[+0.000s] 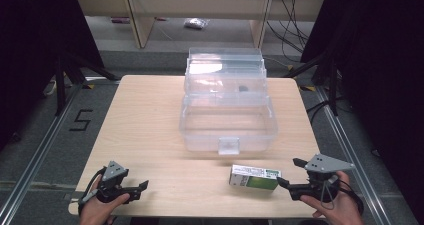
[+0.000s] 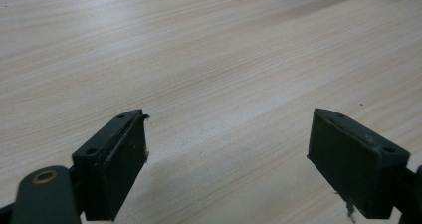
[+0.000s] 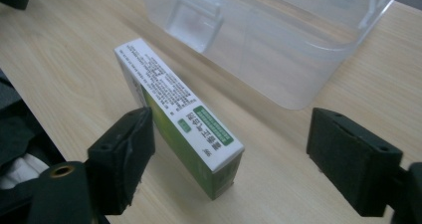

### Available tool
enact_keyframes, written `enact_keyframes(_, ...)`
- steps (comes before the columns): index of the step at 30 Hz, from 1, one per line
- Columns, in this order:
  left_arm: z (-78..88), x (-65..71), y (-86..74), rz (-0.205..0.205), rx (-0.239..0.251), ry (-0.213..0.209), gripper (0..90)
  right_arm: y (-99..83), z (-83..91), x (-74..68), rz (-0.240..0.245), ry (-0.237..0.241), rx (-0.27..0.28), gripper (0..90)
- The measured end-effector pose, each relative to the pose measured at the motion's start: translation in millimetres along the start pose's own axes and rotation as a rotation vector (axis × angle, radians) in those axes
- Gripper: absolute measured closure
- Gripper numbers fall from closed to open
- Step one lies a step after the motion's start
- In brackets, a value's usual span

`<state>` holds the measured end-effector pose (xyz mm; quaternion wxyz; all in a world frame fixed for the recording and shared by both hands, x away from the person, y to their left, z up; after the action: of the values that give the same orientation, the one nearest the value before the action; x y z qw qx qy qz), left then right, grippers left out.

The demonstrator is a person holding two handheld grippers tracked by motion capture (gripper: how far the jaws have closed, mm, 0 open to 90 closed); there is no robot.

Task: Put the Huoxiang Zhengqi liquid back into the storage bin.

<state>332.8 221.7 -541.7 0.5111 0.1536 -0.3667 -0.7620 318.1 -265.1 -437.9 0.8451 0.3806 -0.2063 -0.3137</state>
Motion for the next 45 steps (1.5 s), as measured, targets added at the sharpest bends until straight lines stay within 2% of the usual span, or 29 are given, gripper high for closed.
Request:
enact_keyframes(1, -0.1, 0.1, -0.1, -0.001, -0.001, 0.0, 14.9, 2.3, -2.2, -0.1, 0.034, 0.004, -0.005, 18.1)
enact_keyframes(3, -0.1, 0.1, -0.1, -0.002, -0.001, -0.001, 14.9, 7.1, -4.9, -5.9, 0.046, 0.022, -0.026, 15.8)
enact_keyframes(7, -0.4, 0.8, 0.0, 0.005, 0.004, -0.002, 14.9, 17.5, -14.8, -13.1, 0.133, 0.07, -0.056, 16.7)
enact_keyframes(10, -0.4, 0.7, 0.2, 0.0, 0.005, -0.001, 14.9, 21.8, -23.8, -18.0, 0.185, 0.093, -0.1, 20.4)
enact_keyframes(11, -0.4, 0.7, 0.2, 0.0, 0.005, -0.001, 14.9, 21.8, -23.8, -18.0, 0.185, 0.093, -0.1, 20.4)
enact_keyframes(12, -0.3, 0.8, 0.2, 0.001, 0.006, -0.001, 14.9, 23.5, -28.9, -20.7, 0.208, 0.108, -0.132, 23.1)
enact_keyframes(15, -0.1, 1.0, 0.2, 0.002, 0.006, -0.001, 14.9, 25.8, -38.3, -22.0, 0.242, 0.105, -0.154, 25.8)
enact_keyframes(23, 0.6, 1.2, 0.2, 0.0, 0.001, -0.004, 14.9, 31.5, -55.5, -24.9, 0.288, 0.127, -0.236, 28.7)
enact_keyframes(25, 0.5, 1.2, 0.2, -0.001, 0.002, -0.004, 15.0, 33.1, -59.6, -24.6, 0.316, 0.138, -0.251, 28.8)
enact_keyframes(32, 0.9, 1.3, 0.4, -0.001, 0.004, -0.004, 14.9, 37.2, -71.7, -32.0, 0.305, 0.167, -0.3, 29.2)
enact_keyframes(35, 1.1, 1.4, 0.6, -0.003, 0.005, -0.005, 15.0, 39.4, -77.2, -35.3, 0.314, 0.192, -0.287, 30.1)
enact_keyframes(36, 1.6, 1.0, 0.4, -0.009, -0.001, -0.003, 14.9, 39.7, -80.5, -40.1, 0.304, 0.205, -0.309, 30.5)
enact_keyframes(38, 1.6, 0.8, 0.3, -0.011, -0.001, -0.003, 15.0, 40.0, -84.6, -42.6, 0.322, 0.215, -0.333, 31.2)
enact_keyframes(39, 1.9, 0.5, 0.2, -0.014, -0.004, -0.002, 15.0, 40.7, -87.3, -42.3, 0.347, 0.216, -0.338, 31.6)
enact_keyframes(41, 1.9, 0.6, 0.2, -0.013, -0.005, -0.002, 15.0, 40.7, -88.9, -42.7, 0.339, 0.203, -0.362, 32.5)
enact_keyframes(42, 1.9, 0.7, 0.2, -0.013, -0.004, -0.002, 15.0, 41.2, -90.8, -41.3, 0.36, 0.211, -0.361, 33.0)
enact_keyframes(45, 2.0, 0.6, 0.1, -0.012, -0.005, 0.0, 15.0, 39.6, -93.5, -38.1, 0.363, 0.212, -0.382, 33.8)
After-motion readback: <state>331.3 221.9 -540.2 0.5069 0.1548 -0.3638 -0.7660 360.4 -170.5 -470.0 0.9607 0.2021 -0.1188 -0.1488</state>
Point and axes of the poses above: each handheld gripper's, and its own axes: z roughly backward along the jaws, y roughly out of its top, x roughly to its right, the point moved 6 cm from there along -z, roughly forward along the jaws, and after that the axes turned 6 degrees about z, right-handed, at the moved point
